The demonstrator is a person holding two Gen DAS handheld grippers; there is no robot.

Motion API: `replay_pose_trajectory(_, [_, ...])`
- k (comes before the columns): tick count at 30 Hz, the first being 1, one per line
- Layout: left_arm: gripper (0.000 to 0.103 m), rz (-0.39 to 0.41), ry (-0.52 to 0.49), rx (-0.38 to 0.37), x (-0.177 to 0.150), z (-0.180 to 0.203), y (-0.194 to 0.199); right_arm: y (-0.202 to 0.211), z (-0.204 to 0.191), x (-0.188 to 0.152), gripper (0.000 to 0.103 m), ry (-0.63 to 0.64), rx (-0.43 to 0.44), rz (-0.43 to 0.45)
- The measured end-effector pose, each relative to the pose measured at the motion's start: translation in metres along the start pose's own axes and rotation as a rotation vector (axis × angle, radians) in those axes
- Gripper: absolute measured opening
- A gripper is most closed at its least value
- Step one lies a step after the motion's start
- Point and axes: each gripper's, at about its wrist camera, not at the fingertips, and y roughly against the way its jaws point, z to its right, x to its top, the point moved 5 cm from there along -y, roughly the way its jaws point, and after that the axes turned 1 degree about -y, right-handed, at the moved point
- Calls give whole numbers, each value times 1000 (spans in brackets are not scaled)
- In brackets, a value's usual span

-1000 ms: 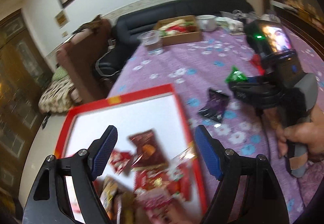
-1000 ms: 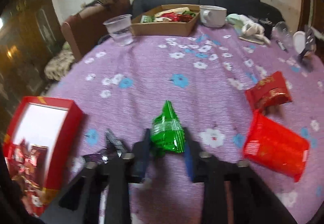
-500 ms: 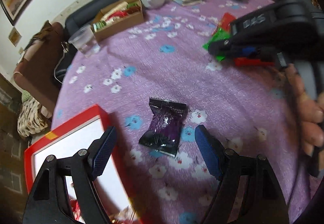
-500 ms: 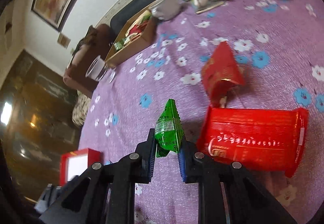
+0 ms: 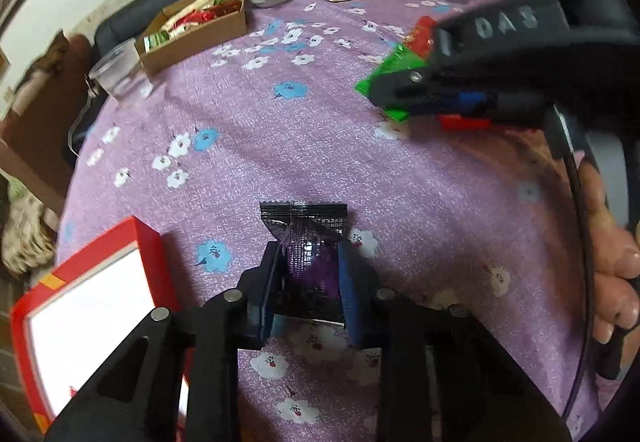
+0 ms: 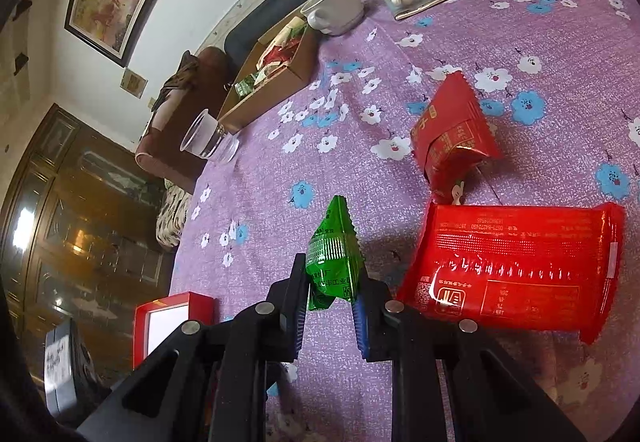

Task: Organize snacks
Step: 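Grasp the dark purple packet with the left tool while the right tool holds the green packet, then carry the purple and green packets into the white box and release both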

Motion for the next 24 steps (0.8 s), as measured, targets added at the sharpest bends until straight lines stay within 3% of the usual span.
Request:
replay_pose_trajectory(6, [20, 20, 36, 19, -6, 2, 10, 6, -6, 1, 20, 16, 30, 17])
replay_pose_trajectory(10, [21, 73, 89, 25, -7, -2, 30, 8, -16, 0, 20, 48, 61, 25])
replay_pose_trajectory(24, [21, 230, 245, 173, -21, -29, 95, 4, -34, -8, 20, 99, 94, 24])
